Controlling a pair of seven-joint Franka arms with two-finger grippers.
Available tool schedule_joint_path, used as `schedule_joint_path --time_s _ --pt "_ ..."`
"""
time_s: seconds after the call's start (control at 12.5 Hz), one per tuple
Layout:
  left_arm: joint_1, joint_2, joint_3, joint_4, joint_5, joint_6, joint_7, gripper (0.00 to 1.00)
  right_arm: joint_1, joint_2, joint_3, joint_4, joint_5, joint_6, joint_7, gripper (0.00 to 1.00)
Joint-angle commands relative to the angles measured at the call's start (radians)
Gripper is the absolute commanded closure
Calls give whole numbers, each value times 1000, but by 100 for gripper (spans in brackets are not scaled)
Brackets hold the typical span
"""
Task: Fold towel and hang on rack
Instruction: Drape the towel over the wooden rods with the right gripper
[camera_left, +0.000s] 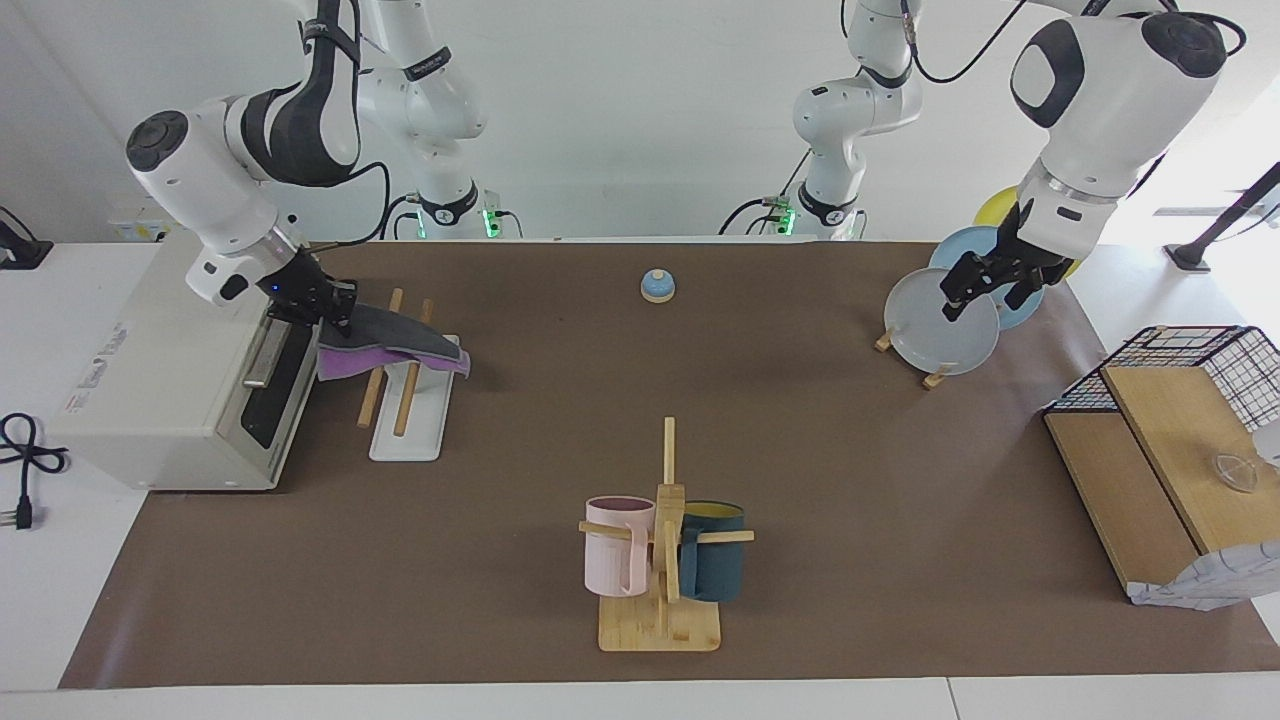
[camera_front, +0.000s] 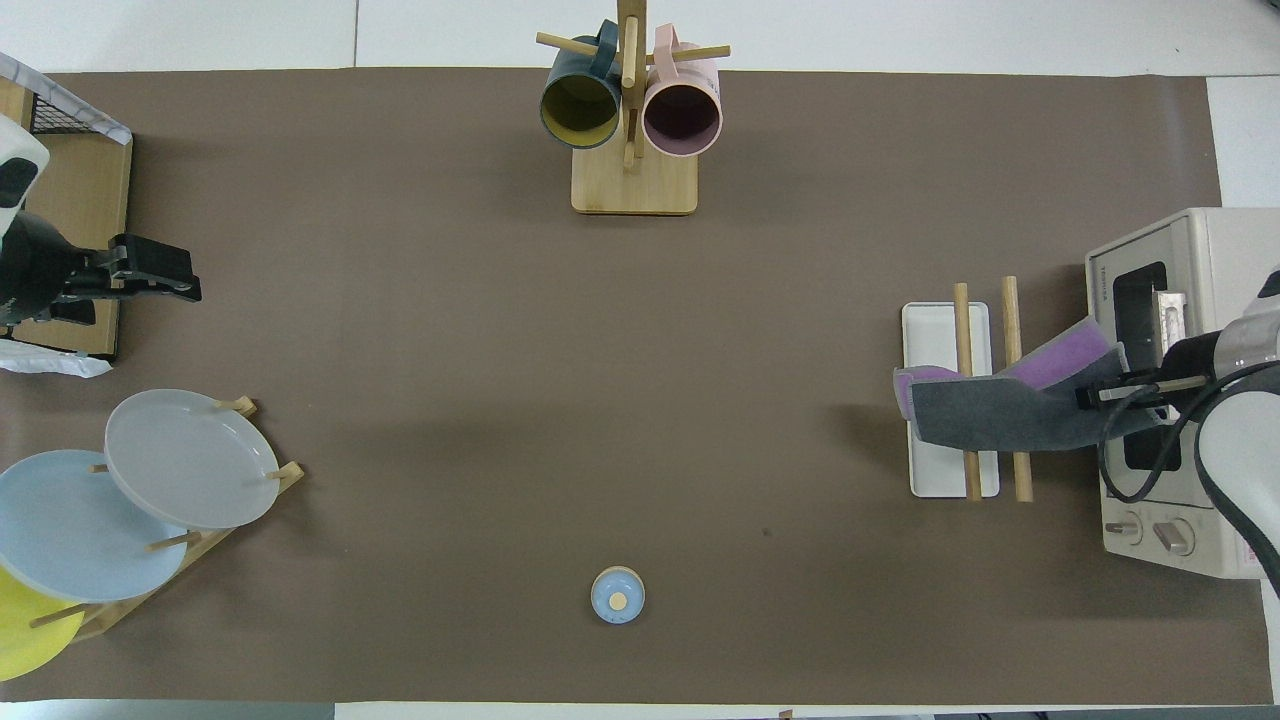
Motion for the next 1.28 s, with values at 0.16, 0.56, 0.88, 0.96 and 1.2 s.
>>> schedule_joint_path --time_s 0.16,0.56,0.88,0.96,1.2 --pt "-154 -28 150 50 28 -155 101 0 -6 -6 16 -11 -79 52 -7 100" --pt "-160 -69 150 -30 9 -101 95 0 29 -7 20 -14 -79 51 105 100" --pt "-163 -28 147 24 4 -103 92 0 32 -7 20 -12 -79 43 129 0" --pt "-168 -25 147 26 4 -111 92 0 32 -6 20 -9 -79 38 129 0" --pt "-166 -40 147 15 4 -100 93 0 32 -3 20 8 -87 32 120 0"
